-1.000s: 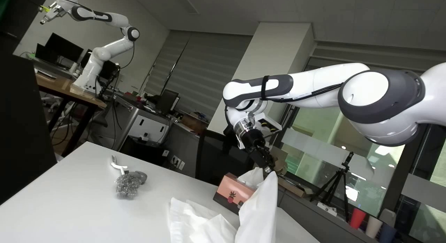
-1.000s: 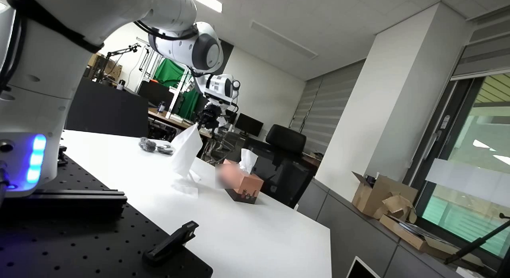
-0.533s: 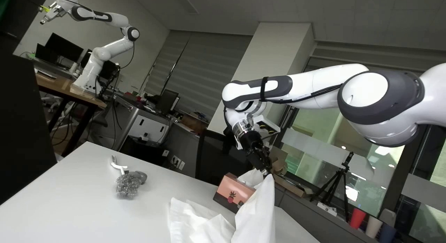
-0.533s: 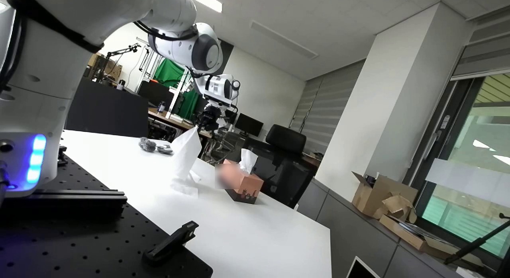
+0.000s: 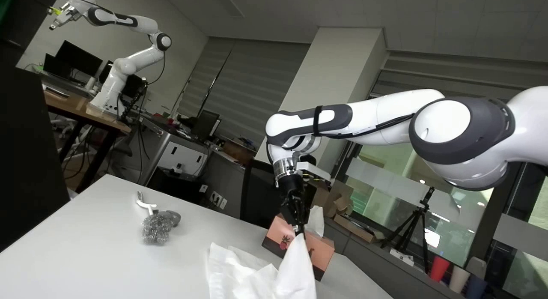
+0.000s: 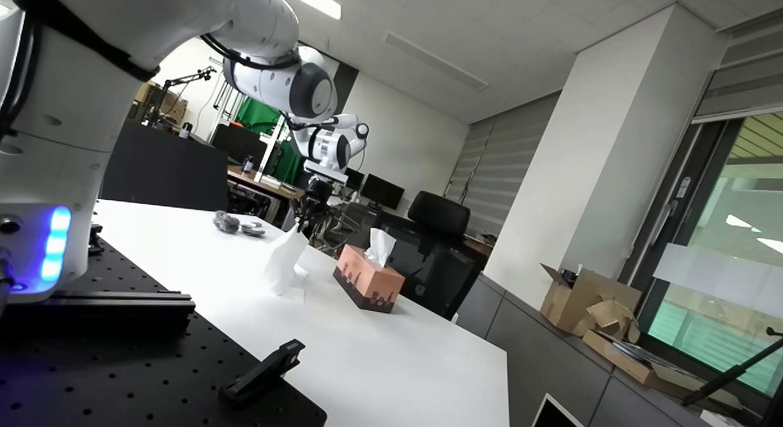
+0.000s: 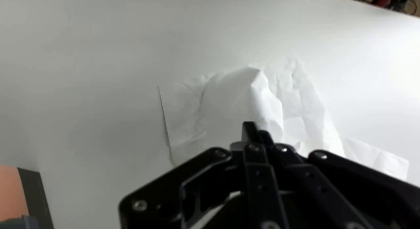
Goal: Pick up a tissue and put it on the table
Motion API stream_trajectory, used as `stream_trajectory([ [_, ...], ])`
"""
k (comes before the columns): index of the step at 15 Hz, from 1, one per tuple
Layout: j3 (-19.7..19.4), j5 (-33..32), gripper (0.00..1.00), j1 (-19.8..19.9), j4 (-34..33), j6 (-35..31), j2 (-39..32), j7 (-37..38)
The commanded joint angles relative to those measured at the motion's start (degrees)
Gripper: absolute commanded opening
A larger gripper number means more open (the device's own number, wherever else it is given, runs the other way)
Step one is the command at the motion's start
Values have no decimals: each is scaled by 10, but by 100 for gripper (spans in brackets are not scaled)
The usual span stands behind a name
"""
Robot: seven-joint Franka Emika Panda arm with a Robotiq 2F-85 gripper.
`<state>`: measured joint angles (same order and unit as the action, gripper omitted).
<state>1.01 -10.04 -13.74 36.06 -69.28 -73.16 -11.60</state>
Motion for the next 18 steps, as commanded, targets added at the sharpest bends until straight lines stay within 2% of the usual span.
stream_trajectory([
  [1, 12, 35, 0, 4, -21, -67, -21, 53],
  [2, 12, 44, 0, 3, -21, -91, -24, 69],
  [3, 11, 51, 26, 1, -19, -109, -26, 87],
  [5, 6, 53, 32, -6, -14, -146, -27, 114],
  [8, -3, 43, 54, -14, -5, -188, -17, 149],
  [11, -14, 32, 73, -22, 8, -175, 8, 173],
  [12, -2, 40, 81, -15, 0, -189, -14, 142],
  [13, -2, 40, 62, -16, 0, -189, -11, 141],
  [16, -2, 40, 81, -16, 1, -190, -15, 139],
  [18, -2, 40, 81, -16, 1, -190, -17, 139],
])
